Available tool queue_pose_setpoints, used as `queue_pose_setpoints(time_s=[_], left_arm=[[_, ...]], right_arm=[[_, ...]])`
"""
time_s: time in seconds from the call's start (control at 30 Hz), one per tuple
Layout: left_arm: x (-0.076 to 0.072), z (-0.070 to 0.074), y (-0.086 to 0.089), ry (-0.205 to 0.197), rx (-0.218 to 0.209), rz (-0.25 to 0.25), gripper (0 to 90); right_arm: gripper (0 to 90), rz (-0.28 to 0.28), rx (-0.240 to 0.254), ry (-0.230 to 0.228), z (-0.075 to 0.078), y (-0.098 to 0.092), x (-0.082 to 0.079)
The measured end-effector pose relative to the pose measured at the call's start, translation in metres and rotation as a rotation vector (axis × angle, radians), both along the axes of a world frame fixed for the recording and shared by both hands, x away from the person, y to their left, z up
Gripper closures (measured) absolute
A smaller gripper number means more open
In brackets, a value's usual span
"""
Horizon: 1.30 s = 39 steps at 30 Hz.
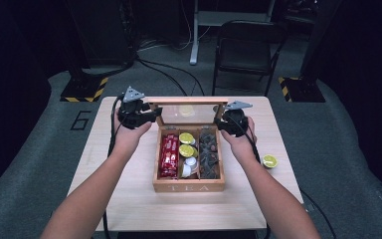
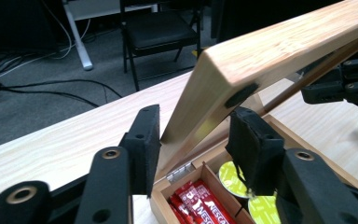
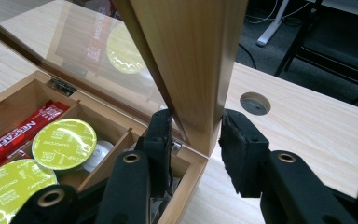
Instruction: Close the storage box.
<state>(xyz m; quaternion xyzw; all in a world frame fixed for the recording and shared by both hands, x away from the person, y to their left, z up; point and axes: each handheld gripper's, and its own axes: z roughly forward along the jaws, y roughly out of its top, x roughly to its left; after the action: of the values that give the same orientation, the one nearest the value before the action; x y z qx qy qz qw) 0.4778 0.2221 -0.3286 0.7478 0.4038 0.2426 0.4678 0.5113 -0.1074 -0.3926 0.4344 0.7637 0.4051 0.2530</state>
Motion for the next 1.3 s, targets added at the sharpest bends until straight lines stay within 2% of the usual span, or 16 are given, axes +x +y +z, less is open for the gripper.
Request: queue_pose_setpoints(time_s=[0.07, 0.1, 0.27, 0.33, 0.43, 0.6, 0.73, 0.83, 0.93, 1.07, 1.13, 1.17, 1.2, 1.3], left_arm=[[-0.003, -0.001, 0.004, 0.007, -0.017, -0.004, 58.5], [-0.004, -0.002, 0.004, 0.007, -0.021, -0.008, 59.6], [-0.015, -0.008, 0.005, 0.002, -0.029, -0.018, 59.3], [-0.019, -0.011, 0.006, 0.006, -0.031, -0.027, 58.9], [-0.025, -0.014, 0.007, 0.008, -0.022, -0.038, 58.4], [-0.035, -0.022, 0.009, 0.009, -0.033, -0.051, 57.3], [-0.045, -0.033, 0.010, 0.016, -0.040, -0.067, 55.3], [-0.053, -0.039, 0.009, 0.011, -0.011, -0.078, 54.1], [-0.062, -0.049, 0.009, 0.011, -0.027, -0.077, 52.8], [-0.072, -0.059, 0.008, -0.016, 0.024, -0.092, 52.0], [-0.076, -0.065, 0.008, -0.015, 0.018, -0.092, 50.6], [-0.079, -0.070, 0.008, -0.005, -0.007, -0.085, 49.8], [-0.081, -0.073, 0.008, -0.001, -0.014, -0.083, 49.2], [-0.089, -0.087, 0.008, 0.023, -0.015, -0.090, 48.0]], right_arm=[[61.7, 0.003, 0.001, -0.003, 0.000, -0.002, -0.002], [60.6, 0.002, 0.020, 0.000, 0.000, -0.002, -0.003], [58.6, 0.008, 0.045, -0.013, -0.002, -0.003, -0.015], [58.4, 0.022, 0.035, -0.017, -0.004, -0.006, -0.020], [57.0, 0.025, 0.061, -0.015, -0.005, -0.007, -0.030], [55.0, 0.039, 0.087, -0.049, -0.003, -0.012, -0.047], [53.0, 0.063, 0.136, -0.036, -0.005, -0.017, -0.063], [52.6, 0.085, 0.120, -0.038, -0.009, -0.019, -0.075], [52.4, 0.099, 0.086, -0.062, -0.014, -0.019, -0.090], [52.4, 0.102, 0.072, -0.096, -0.018, -0.022, -0.108], [52.1, 0.107, 0.075, -0.101, -0.020, -0.024, -0.114], [51.9, 0.109, 0.077, -0.102, -0.021, -0.024, -0.116], [51.7, 0.111, 0.088, -0.096, -0.022, -0.025, -0.120], [51.6, 0.126, 0.100, -0.098, -0.025, -0.026, -0.126]])
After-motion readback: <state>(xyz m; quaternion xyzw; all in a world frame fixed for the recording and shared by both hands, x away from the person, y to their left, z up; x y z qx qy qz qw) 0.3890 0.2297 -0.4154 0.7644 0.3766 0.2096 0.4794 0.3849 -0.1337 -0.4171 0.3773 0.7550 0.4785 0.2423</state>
